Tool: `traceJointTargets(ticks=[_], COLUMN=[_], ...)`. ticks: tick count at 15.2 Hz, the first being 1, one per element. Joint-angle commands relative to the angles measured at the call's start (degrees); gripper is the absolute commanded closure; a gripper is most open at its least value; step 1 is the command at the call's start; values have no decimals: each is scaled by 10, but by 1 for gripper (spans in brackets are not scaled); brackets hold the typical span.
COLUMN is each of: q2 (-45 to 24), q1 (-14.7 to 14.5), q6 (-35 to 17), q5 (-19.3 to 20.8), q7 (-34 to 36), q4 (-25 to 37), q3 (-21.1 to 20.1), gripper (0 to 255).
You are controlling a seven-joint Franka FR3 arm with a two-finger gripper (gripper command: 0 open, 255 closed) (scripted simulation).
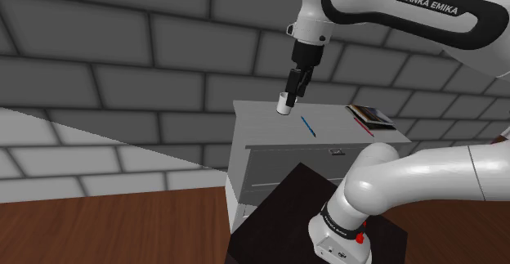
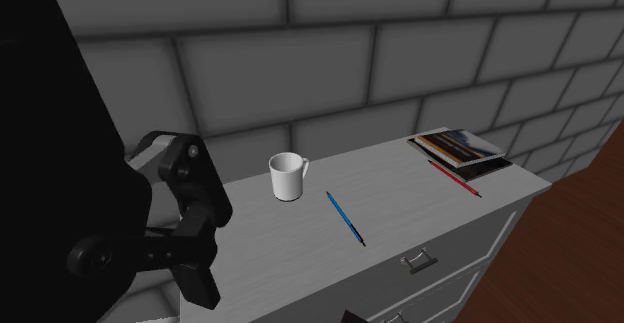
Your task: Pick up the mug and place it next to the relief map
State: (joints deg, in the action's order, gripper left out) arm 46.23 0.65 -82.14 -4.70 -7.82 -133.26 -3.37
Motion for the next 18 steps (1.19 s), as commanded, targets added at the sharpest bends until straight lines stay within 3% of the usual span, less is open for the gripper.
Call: traceJointTargets(ticks=[1,10,18], q2=[0,-76,-186], q1=[0,39,68], q6=[0,-126,-238], q5=[0,69,109], q7=[0,-78,-139], q4=[0,-38,-25], q3=[0,73,137], gripper=[0,0,0])
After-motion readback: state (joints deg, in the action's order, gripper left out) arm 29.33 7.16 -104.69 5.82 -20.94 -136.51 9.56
